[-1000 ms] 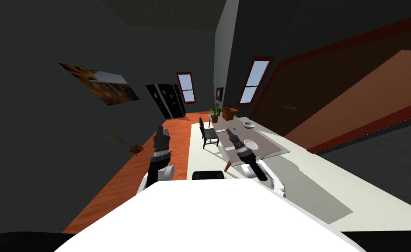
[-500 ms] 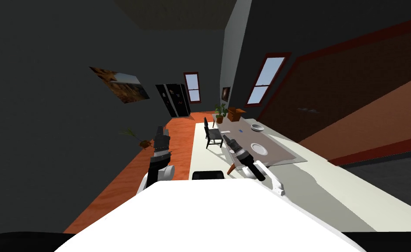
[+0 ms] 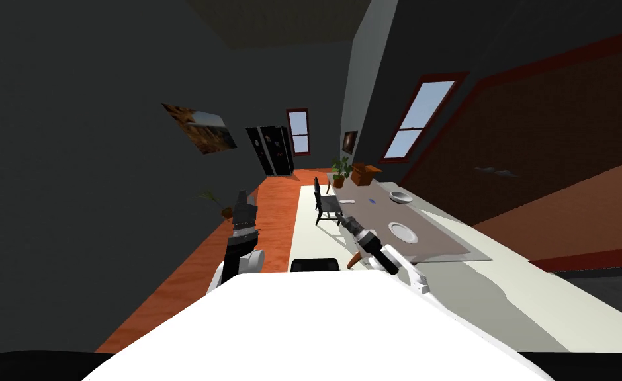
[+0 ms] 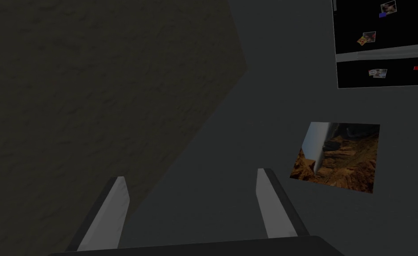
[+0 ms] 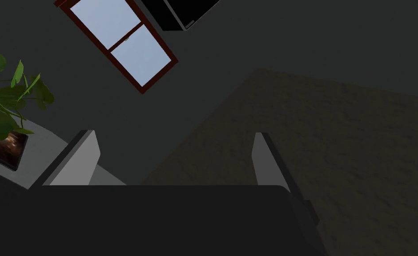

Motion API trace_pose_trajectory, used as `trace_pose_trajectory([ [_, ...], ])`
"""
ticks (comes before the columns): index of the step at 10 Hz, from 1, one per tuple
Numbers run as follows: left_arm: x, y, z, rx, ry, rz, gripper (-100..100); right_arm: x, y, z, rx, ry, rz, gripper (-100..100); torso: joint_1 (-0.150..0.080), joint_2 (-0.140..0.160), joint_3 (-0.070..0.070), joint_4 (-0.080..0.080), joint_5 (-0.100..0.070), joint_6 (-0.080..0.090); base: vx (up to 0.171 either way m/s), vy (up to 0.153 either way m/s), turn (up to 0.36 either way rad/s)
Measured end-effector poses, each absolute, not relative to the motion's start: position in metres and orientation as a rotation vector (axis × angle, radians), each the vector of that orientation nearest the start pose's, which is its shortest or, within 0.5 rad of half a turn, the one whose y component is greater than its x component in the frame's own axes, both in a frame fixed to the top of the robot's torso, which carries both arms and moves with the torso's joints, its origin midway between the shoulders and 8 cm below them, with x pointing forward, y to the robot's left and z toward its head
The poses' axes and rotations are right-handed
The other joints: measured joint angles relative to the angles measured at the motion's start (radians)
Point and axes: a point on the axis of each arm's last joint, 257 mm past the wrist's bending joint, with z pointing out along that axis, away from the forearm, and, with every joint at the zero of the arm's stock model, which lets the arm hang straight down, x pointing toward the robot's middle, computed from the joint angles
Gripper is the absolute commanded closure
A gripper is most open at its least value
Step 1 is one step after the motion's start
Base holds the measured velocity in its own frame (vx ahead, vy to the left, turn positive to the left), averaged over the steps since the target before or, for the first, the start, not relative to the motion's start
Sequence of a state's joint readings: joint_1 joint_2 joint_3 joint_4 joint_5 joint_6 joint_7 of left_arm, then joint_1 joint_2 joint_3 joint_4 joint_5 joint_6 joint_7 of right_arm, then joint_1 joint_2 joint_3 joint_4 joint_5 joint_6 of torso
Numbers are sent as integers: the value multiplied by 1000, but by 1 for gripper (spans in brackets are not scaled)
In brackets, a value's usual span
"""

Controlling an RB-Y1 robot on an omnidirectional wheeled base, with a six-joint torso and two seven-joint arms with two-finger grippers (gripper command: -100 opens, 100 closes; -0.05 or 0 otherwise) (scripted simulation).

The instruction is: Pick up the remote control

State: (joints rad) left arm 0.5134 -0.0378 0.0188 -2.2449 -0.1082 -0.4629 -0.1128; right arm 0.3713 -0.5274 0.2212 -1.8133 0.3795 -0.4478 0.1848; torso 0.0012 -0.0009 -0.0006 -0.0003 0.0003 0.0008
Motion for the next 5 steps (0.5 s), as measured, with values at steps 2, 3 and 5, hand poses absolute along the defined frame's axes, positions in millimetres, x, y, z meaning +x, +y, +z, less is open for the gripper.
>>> trace_pose_trajectory([
  [2, 356, 282, -4, -636, 731, -1086, 0, 391, -187, -248, 29, 1630, 861, -100, 0, 0, 0, 0, 0, 0, 30, 9, 166],
  [3, 356, 282, -4, -636, 731, -1086, 0, 385, -184, -265, -3, 1672, 847, -100, 0, 0, 0, 0, 0, -1, 30, 4, 106],
  [5, 356, 282, -4, -636, 731, -1086, 0, 373, -191, -298, -55, 1749, 817, -100, -1, -1, 0, 0, 0, 0, 35, 1, 156],
])
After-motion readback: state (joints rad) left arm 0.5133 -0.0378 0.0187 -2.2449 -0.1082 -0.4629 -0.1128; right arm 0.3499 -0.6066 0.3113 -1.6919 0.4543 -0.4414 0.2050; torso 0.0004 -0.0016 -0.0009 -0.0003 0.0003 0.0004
